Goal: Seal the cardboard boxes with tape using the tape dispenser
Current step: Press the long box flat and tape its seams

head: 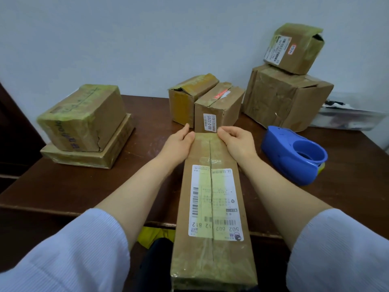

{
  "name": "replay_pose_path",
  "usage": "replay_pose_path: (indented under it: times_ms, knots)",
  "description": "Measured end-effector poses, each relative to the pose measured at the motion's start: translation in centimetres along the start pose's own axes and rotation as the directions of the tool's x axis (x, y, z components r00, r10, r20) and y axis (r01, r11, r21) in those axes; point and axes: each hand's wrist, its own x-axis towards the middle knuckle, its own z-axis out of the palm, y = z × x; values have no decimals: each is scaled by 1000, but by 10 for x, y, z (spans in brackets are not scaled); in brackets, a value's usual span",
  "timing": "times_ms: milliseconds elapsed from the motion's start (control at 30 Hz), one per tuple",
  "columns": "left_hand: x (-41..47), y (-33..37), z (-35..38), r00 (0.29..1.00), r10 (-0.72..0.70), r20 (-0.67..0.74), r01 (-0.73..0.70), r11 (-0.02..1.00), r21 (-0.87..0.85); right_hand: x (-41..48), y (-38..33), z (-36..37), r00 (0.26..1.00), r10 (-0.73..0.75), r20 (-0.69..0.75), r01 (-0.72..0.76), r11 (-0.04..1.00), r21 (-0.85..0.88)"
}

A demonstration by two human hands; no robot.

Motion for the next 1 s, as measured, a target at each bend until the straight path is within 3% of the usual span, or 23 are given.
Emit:
replay_pose_path:
  times_ms: [33,100,167,233,300,533,633,700,800,1000]
  knots:
    - [2,4,-1,1000,-6,-2,6,989,149,2,-1,0,998,-61,-13,58,989,-135]
    - [5,12,-3,998,46,-51,-14,868,497,6,-4,-1,984,-170,45,173,892,-418]
    - [8,19,0,981,189,-39,-117,743,659,11,-9,-2,976,-174,133,215,873,-438]
    - [12,22,6,977,209,45,-197,795,575,9,-11,3,972,-98,213,161,940,-302]
    - [13,19,9,987,154,46,-159,892,423,7,-12,8,976,-61,209,111,965,-237]
    - [8,13,14,971,148,-186,-107,971,216,2,-11,7,999,-29,29,31,997,-72]
    - [8,12,16,952,94,-291,-22,970,240,-1,-9,5,999,38,-28,-37,999,31]
    - [8,9,12,951,42,-306,29,975,221,-1,-8,3,997,83,-4,-83,996,-19]
    - [8,6,6,975,-45,-217,57,997,46,-3,-5,4,998,46,37,-41,991,-125]
    - [-1,9,4,946,1,-325,78,970,232,-9,-2,3,996,-23,-82,19,998,-52]
